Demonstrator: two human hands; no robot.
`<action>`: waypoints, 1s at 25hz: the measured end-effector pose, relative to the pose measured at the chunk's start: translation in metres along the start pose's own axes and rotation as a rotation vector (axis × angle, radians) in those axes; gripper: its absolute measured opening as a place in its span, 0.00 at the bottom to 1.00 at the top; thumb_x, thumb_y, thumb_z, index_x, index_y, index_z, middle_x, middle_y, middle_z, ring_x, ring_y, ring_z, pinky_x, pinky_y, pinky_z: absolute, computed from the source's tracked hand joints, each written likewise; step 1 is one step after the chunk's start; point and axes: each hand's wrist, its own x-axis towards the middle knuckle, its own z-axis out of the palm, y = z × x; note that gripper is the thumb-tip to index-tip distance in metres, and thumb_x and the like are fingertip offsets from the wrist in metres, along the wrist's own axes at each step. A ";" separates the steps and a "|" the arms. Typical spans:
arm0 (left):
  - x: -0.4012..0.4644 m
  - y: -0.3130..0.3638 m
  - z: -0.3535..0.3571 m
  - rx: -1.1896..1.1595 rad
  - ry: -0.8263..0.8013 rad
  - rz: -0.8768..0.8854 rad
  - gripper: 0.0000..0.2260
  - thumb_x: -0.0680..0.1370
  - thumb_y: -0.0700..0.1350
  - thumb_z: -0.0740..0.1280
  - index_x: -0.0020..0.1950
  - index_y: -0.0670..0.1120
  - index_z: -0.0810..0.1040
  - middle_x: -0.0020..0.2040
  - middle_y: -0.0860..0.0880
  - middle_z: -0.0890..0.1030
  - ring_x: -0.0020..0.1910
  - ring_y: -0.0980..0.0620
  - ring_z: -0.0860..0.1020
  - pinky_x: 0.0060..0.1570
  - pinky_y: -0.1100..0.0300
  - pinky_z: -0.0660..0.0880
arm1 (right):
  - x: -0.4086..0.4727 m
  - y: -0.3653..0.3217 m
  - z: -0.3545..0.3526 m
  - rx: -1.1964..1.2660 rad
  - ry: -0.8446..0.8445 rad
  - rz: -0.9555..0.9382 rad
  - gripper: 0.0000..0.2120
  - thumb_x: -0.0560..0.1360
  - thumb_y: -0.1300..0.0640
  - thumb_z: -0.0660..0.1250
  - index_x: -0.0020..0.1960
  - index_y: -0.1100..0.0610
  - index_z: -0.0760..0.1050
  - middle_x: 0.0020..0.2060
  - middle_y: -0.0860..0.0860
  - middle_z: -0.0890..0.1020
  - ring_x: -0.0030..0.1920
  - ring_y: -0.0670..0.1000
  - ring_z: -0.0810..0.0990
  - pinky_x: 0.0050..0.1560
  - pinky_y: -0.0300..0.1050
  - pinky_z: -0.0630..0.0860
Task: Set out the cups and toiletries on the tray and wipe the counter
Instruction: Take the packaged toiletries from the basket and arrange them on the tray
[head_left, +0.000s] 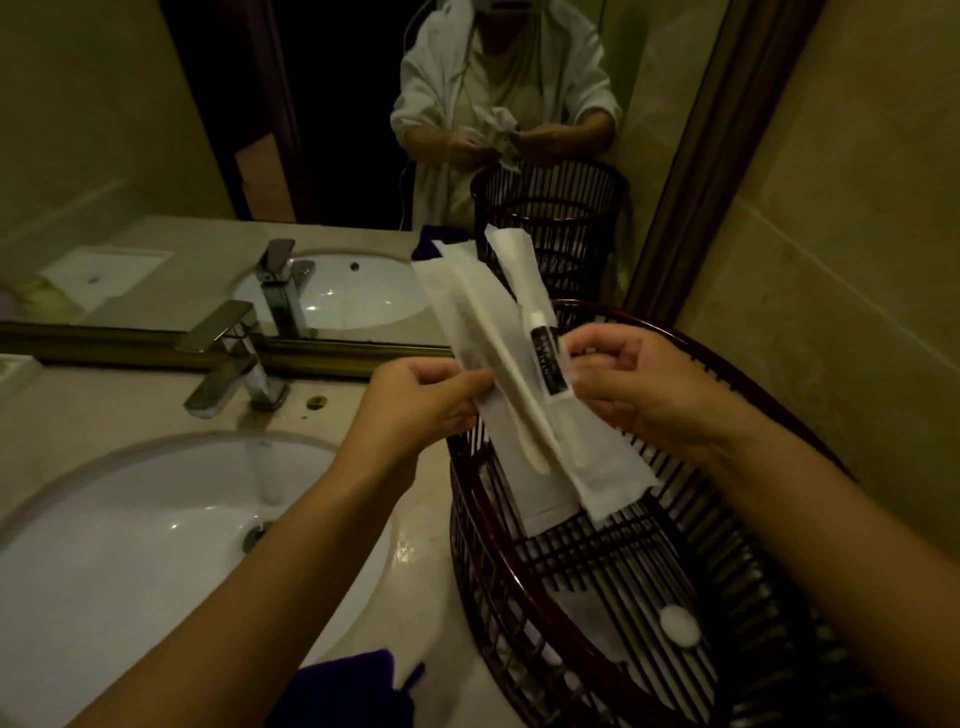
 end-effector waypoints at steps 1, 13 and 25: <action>0.000 0.002 0.003 -0.020 -0.012 -0.003 0.04 0.73 0.41 0.69 0.42 0.42 0.82 0.34 0.48 0.85 0.35 0.53 0.83 0.35 0.66 0.79 | 0.000 0.001 0.007 -0.075 0.042 -0.008 0.10 0.64 0.64 0.70 0.44 0.55 0.79 0.31 0.48 0.82 0.33 0.41 0.81 0.32 0.32 0.76; -0.003 -0.008 0.012 -0.132 -0.006 0.043 0.05 0.74 0.39 0.67 0.43 0.43 0.83 0.40 0.47 0.86 0.41 0.51 0.84 0.36 0.65 0.79 | 0.002 0.010 0.028 -0.242 0.390 -0.020 0.05 0.71 0.63 0.68 0.42 0.54 0.77 0.39 0.50 0.82 0.39 0.44 0.83 0.35 0.36 0.79; -0.003 -0.004 0.003 -0.083 -0.150 -0.007 0.16 0.65 0.51 0.72 0.48 0.42 0.81 0.44 0.46 0.86 0.45 0.52 0.84 0.40 0.65 0.79 | 0.012 0.016 0.036 -0.374 0.350 -0.080 0.02 0.71 0.61 0.70 0.43 0.59 0.77 0.37 0.52 0.80 0.35 0.42 0.80 0.33 0.30 0.75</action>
